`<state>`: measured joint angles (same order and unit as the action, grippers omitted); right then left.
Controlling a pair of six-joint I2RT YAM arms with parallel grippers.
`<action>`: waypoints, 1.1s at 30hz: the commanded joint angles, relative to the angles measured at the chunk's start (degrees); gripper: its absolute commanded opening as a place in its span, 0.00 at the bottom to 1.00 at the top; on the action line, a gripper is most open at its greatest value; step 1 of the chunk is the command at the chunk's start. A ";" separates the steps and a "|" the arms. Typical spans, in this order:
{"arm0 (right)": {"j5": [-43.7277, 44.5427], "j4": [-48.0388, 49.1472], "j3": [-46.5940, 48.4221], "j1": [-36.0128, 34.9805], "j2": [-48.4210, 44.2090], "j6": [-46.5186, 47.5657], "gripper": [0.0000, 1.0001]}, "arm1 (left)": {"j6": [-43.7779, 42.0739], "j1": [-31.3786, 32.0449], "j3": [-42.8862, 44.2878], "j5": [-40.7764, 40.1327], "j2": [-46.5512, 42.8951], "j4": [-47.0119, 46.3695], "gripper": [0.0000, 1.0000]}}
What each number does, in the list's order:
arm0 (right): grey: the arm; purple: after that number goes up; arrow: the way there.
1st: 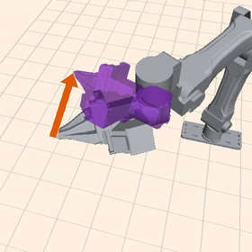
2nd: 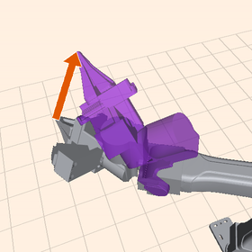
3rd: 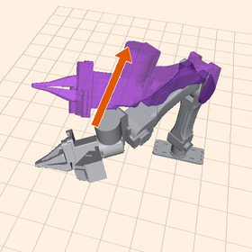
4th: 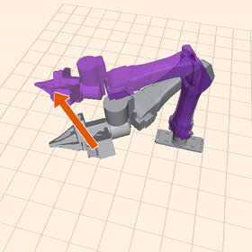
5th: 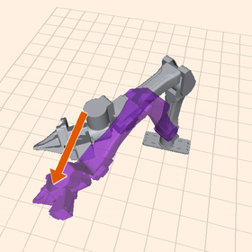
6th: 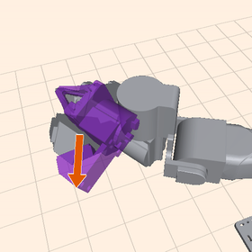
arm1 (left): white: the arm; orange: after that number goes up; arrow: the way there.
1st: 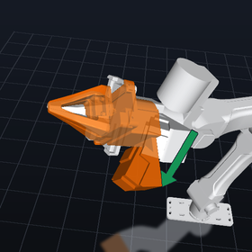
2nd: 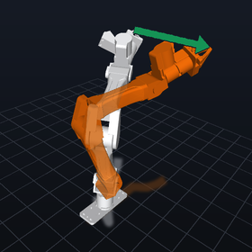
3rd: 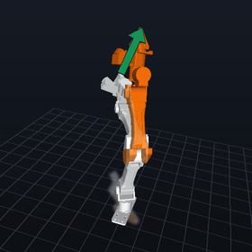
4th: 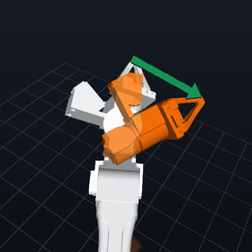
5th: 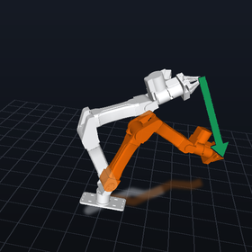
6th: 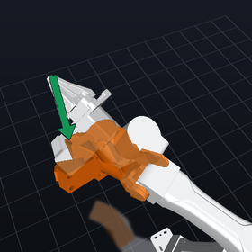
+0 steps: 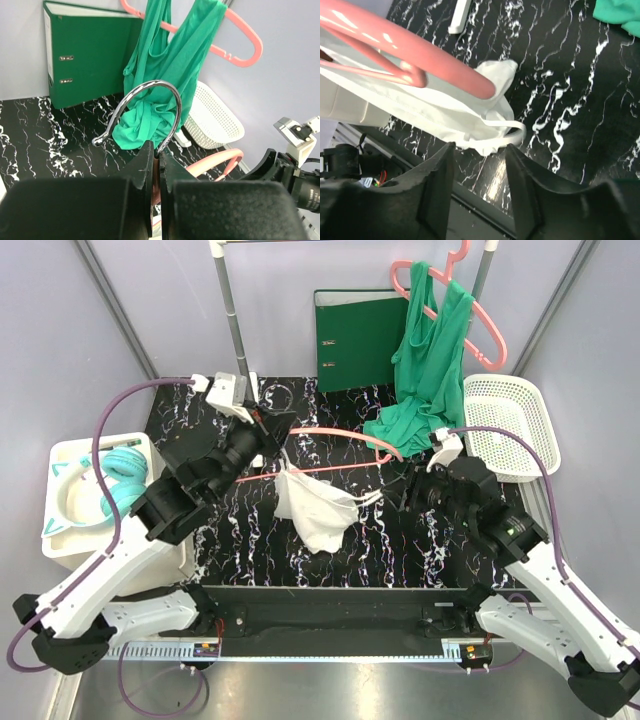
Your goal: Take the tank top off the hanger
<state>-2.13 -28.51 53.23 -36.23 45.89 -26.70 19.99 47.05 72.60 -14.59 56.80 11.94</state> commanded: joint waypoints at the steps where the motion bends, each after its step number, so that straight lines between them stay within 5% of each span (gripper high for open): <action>1: -1.30 -8.65 5.21 -0.25 1.74 3.31 0.57 | -1.00 0.33 4.12 1.76 1.82 -2.20 0.00; 12: -2.61 -16.75 13.11 -0.25 -1.15 11.40 0.81 | -5.04 0.33 8.52 4.73 3.76 3.08 0.00; 26: -22.11 -11.83 20.16 -0.25 7.63 17.64 0.85 | -5.58 0.33 10.72 18.80 5.51 6.25 0.00; 33: -26.17 -6.30 18.23 -0.33 9.66 15.72 0.72 | -4.35 0.33 11.95 23.29 7.19 6.16 0.00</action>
<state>-23.79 -40.77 71.31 -36.23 55.72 -10.57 14.85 47.13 81.10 4.23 63.83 21.23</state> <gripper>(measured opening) 0.740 0.031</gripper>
